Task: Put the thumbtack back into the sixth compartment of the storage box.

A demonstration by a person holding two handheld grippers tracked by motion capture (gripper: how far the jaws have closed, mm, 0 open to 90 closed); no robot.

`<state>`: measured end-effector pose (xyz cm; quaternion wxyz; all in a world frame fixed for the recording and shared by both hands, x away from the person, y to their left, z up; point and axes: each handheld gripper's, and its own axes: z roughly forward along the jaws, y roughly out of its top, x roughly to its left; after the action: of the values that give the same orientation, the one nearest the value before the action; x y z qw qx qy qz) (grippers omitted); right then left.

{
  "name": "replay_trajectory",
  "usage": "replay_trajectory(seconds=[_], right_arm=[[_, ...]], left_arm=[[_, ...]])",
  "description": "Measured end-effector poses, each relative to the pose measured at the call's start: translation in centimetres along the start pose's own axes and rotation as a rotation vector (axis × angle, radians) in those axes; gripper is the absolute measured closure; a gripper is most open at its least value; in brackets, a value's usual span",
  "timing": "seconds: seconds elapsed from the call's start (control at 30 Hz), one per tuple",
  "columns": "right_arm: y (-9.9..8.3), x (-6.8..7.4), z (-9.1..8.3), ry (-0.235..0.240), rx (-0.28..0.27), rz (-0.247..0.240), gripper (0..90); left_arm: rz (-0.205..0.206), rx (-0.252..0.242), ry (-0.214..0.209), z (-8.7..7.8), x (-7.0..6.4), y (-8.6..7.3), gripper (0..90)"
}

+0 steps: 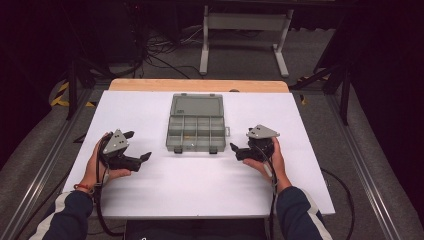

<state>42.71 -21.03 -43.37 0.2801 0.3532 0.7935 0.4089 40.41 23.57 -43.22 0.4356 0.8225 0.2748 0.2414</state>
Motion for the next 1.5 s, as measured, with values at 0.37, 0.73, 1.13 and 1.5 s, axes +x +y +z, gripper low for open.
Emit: replay_trajectory(seconds=[0.37, 0.73, 1.13, 1.5], right_arm=[[0.4, -1.4, 0.7, -0.049, -0.028, 0.028, 33.8], [3.0, -3.9, 3.0, -0.039, 0.045, 0.069, 82.4], [5.4, -5.5, 6.2, -0.027, 0.150, 0.034, 90.0], [6.7, -5.6, 9.4, -0.018, 0.235, 0.002, 90.0]], left_arm=[[0.025, 0.008, 0.029, 1.7, 1.9, 1.6, 13.8], [-0.021, 0.020, 0.014, 5.0, 4.5, 3.7, 25.0], [-0.025, 0.139, 0.037, 8.8, 6.8, 5.8, 79.0], [-0.045, 0.234, 0.025, 12.1, 7.2, 6.3, 89.3]])
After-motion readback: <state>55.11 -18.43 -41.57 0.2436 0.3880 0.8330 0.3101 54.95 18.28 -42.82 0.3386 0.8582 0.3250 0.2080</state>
